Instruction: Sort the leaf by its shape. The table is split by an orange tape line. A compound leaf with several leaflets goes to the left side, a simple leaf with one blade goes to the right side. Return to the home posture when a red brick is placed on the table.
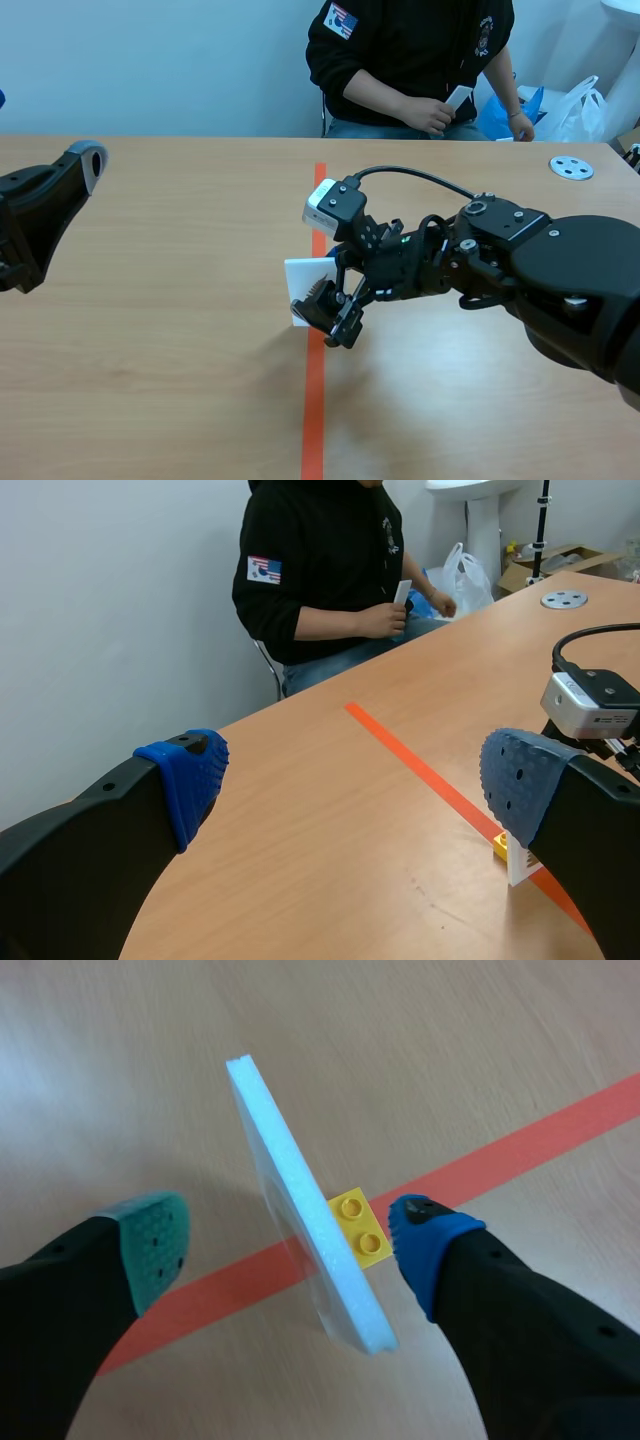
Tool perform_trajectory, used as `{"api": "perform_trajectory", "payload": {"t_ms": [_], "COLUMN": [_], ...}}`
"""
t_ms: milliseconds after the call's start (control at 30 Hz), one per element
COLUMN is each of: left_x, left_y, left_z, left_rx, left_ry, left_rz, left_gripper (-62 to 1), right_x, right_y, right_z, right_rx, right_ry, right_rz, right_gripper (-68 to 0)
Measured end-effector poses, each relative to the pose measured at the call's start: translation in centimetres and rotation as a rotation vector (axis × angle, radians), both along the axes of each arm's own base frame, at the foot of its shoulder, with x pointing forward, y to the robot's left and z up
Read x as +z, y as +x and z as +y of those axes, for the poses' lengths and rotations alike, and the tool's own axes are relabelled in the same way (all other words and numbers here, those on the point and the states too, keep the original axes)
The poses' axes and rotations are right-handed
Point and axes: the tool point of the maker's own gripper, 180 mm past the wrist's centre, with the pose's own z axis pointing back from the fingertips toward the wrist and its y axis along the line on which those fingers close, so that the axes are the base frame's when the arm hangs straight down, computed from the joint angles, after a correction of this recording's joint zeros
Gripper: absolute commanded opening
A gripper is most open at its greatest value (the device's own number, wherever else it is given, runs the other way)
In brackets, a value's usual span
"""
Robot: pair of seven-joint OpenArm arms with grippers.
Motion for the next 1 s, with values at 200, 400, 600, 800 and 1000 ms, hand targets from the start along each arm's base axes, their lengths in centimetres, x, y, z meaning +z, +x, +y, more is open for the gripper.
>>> {"api": "perform_trajectory", "payload": {"t_ms": [200, 400, 600, 800, 1000], "left_x": [0.00, 0.00, 0.00, 0.00, 0.00], "left_y": [0.00, 0.00, 0.00, 0.00, 0.00], "left_z": [0.00, 0.00, 0.00, 0.00, 0.00], "left_rx": [0.000, 0.000, 0.000, 0.000, 0.000], "left_ry": [0.000, 0.000, 0.000, 0.000, 0.000], "left_rz": [0.000, 0.000, 0.000, 0.000, 0.000], "left_gripper": [-6.7, -6.7, -6.7, -6.7, -6.7], "right_x": [-0.10, -0.13, -0.13, -0.13, -0.13], "right_y": [-0.01, 0.00, 0.00, 0.00, 0.00], "right_z": [-0.10, -0.20, -0.20, -0.18, -0.18], "right_rx": [0.004, 0.003, 0.003, 0.003, 0.003], "right_ry": [-0.009, -0.011, -0.011, -0.011, -0.011], "right_rz": [-0.004, -0.004, -0.004, -0.004, -0.004], "right_gripper": [-44.4, -45.9, -58.5, -62.9, -64.2]}}
